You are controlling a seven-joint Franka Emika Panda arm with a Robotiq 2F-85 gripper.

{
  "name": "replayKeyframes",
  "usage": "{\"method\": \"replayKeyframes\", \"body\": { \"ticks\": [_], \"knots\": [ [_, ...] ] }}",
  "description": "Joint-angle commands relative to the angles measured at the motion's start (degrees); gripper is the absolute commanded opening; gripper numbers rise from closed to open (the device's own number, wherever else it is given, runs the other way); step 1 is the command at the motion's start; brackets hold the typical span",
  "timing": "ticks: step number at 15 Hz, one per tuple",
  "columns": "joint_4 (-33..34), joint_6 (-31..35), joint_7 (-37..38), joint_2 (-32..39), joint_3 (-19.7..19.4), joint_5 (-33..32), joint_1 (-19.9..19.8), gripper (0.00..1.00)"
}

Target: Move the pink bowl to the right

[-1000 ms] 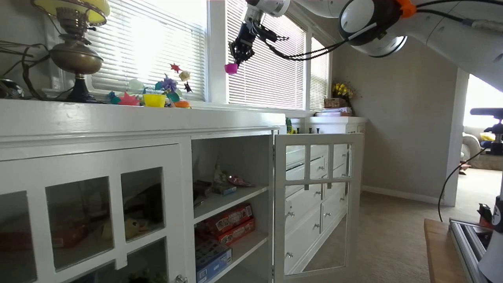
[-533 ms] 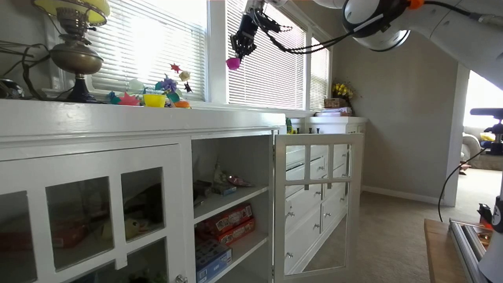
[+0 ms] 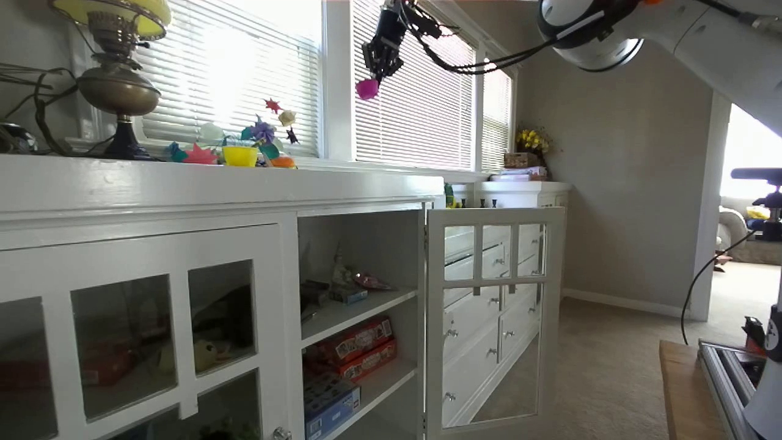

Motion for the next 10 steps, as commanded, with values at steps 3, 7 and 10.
{"method": "replayKeyframes", "body": {
  "ticks": [3, 7, 10],
  "knots": [
    [-0.71, -2.62, -1.26, -2.32, -0.08, 2.66, -0.47, 0.02],
    [-0.6, -1.48, -0.12, -1.79, -1.16, 1.34, 0.41, 0.02],
    [1.2, -2.38, -0.06, -0.64, -1.42, 1.25, 0.55, 0.06]
  ]
}}
